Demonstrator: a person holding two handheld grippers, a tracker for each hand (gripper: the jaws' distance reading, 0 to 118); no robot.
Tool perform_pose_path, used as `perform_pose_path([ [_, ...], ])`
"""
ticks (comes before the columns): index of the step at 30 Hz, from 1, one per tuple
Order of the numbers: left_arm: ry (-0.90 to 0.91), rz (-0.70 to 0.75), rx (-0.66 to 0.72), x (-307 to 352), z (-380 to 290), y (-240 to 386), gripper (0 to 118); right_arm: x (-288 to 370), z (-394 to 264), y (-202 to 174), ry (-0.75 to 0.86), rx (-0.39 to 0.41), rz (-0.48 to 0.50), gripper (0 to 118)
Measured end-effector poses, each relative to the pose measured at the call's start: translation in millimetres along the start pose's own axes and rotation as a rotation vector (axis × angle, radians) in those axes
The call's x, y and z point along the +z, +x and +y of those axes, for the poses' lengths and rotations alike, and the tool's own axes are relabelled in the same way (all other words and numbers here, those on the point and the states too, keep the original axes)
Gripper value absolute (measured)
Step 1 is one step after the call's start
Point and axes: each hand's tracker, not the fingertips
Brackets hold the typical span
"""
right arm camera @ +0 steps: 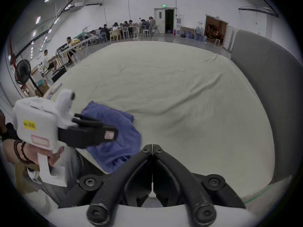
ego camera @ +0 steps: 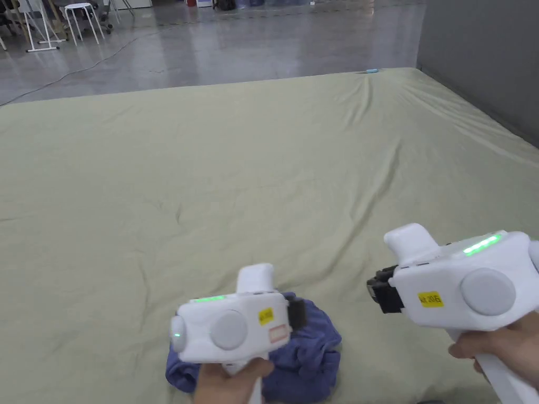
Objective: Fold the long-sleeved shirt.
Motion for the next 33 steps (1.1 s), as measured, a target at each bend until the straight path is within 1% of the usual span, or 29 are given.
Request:
perform_pose_path([
  [2,0.054,0.022,0.023,28.2,19.0,-23.4,0,-9.8,12.3,-10.5,0.022,-0.026,0.07,0],
  [3,0.073,0.032,0.046,44.5,22.2,-36.2,0,-18.5,19.2,-16.7,0.025,-0.049,0.119,0],
  [6,0.079,0.026,0.081,72.9,22.9,-66.8,0,-51.2,34.4,-33.9,-0.031,-0.106,0.23,0],
  [7,0.098,0.045,0.103,84.7,20.1,-79.9,0,-64.7,36.7,-39.9,-0.051,-0.117,0.264,0],
  [9,0.102,0.08,0.141,104.5,6.7,-100.8,0,-88.9,36.2,-48.1,-0.101,-0.123,0.281,0],
  [11,0.105,0.069,0.215,104.5,-17.5,-105.4,0,-113.3,30.8,-51.6,-0.159,-0.135,0.288,0],
  [12,0.093,0.05,0.248,100.8,-30.1,-104.9,7,-125.3,27.0,-52.5,-0.192,-0.144,0.271,0],
  [13,0.085,0.04,0.284,98.6,-42.7,-105.8,27,-136.5,20.7,-52.0,-0.224,-0.144,0.267,0],
  [14,0.077,0.037,0.313,97.6,-53.2,-106.2,60,-144.1,16.0,-50.4,-0.246,-0.148,0.272,0],
  [15,0.071,0.023,0.345,93.2,-63.3,-104.8,105,-152.4,10.2,-47.8,-0.273,-0.161,0.276,0],
  [16,0.054,-0.011,0.377,84.4,-74.5,-99.0,118,-159.9,3.8,-43.2,-0.312,-0.178,0.288,0],
  [18,0.003,-0.046,0.417,78.0,-95.9,-93.1,117,-163.4,-4.4,-34.6,-0.296,-0.211,0.312,0],
  [19,-0.007,-0.042,0.432,77.7,-102.9,-95.3,117,-161.0,-2.6,-30.0,-0.285,-0.213,0.321,0],
  [20,0.061,-0.054,0.448,61.1,-90.6,-95.3,117,-159.6,-0.4,-28.7,-0.289,-0.209,0.319,0],
  [21,-0.005,-0.044,0.437,70.6,-108.0,-101.6,117,-158.5,0.5,-30.0,-0.296,-0.205,0.31,0],
  [22,-0.031,-0.051,0.447,69.4,-116.1,-99.9,117,-158.5,0.4,-30.9,-0.3,-0.195,0.306,0],
  [24,-0.08,-0.081,0.494,59.9,-137.4,-86.5,117,-159.3,0.6,-32.0,-0.297,-0.169,0.304,0],
  [25,-0.1,-0.113,0.526,50.0,-147.0,-74.1,115,-159.6,0.2,-34.8,-0.295,-0.164,0.303,0],
  [26,-0.102,-0.138,0.563,41.2,-150.2,-63.3,110,-159.5,0.3,-34.8,-0.293,-0.162,0.303,0],
  [27,-0.103,-0.179,0.6,27.0,-154.9,-46.6,101,-159.6,0.2,-34.0,-0.292,-0.163,0.304,0],
  [28,-0.098,-0.195,0.628,17.4,-158.1,-36.8,97,-159.6,-0.3,-31.9,-0.291,-0.17,0.309,0],
  [32,-0.048,-0.227,0.631,-16.7,-150.3,-23.8,96,-160.3,-1.5,-29.6,-0.29,-0.189,0.326,0],
  [33,-0.058,-0.224,0.617,-17.7,-151.4,-26.2,94,-161.5,-2.1,-29.6,-0.291,-0.188,0.326,0],
])
